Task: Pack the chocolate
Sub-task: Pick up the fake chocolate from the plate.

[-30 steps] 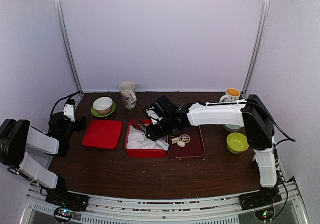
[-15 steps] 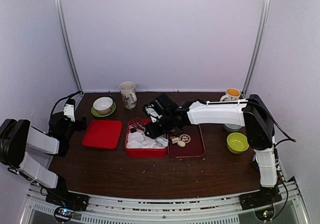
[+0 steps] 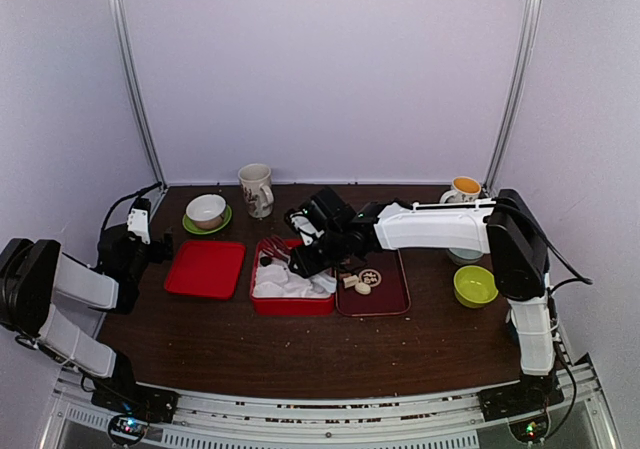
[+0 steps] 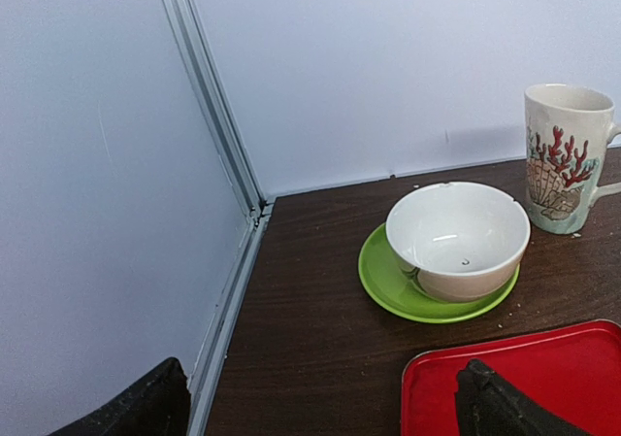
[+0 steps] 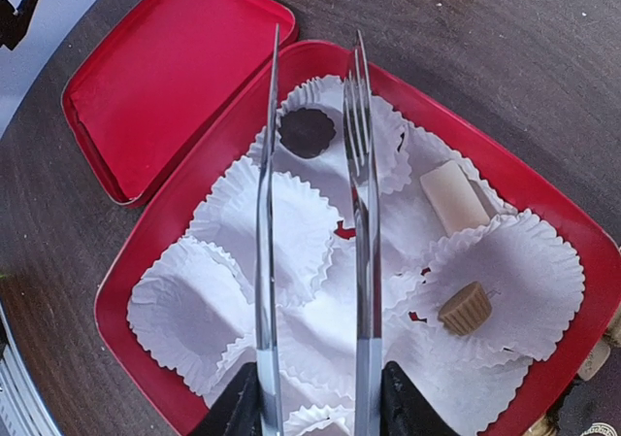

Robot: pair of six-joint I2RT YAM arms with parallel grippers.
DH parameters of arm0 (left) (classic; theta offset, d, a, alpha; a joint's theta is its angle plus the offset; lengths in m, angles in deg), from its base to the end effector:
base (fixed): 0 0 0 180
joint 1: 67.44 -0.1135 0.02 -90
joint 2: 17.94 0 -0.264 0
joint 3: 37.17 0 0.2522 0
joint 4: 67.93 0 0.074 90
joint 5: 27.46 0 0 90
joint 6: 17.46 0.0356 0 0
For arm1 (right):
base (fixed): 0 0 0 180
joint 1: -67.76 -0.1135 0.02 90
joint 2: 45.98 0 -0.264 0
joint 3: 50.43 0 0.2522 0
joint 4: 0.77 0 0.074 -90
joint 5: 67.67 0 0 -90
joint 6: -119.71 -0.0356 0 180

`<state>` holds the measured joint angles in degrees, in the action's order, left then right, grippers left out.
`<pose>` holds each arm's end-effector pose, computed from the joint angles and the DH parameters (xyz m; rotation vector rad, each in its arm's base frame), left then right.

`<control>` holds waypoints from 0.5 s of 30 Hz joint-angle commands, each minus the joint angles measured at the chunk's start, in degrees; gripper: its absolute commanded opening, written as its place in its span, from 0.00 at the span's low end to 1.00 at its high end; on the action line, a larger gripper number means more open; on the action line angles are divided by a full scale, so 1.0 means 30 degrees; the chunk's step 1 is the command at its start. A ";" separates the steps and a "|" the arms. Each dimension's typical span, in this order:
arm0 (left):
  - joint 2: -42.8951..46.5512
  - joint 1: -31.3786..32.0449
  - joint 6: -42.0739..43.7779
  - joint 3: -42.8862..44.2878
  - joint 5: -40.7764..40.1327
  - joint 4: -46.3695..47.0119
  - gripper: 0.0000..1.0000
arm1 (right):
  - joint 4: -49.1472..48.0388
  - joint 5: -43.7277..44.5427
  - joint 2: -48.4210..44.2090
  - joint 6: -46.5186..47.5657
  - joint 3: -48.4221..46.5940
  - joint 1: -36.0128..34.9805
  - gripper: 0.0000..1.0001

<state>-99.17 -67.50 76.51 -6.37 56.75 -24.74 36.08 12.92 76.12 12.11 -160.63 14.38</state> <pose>0.2489 0.0039 0.1662 -0.0177 1.6983 0.1383 0.2811 0.3879 0.2031 -0.8589 2.4035 0.7284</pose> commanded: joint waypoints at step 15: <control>-0.0098 -0.0179 -0.0048 0.0287 -0.0094 0.1008 0.98 | -0.2735 0.0596 -0.6044 0.1449 0.4473 -0.0054 0.37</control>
<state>-99.17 -67.50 76.51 -6.37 56.75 -24.74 31.54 13.14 61.50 14.97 -150.62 14.38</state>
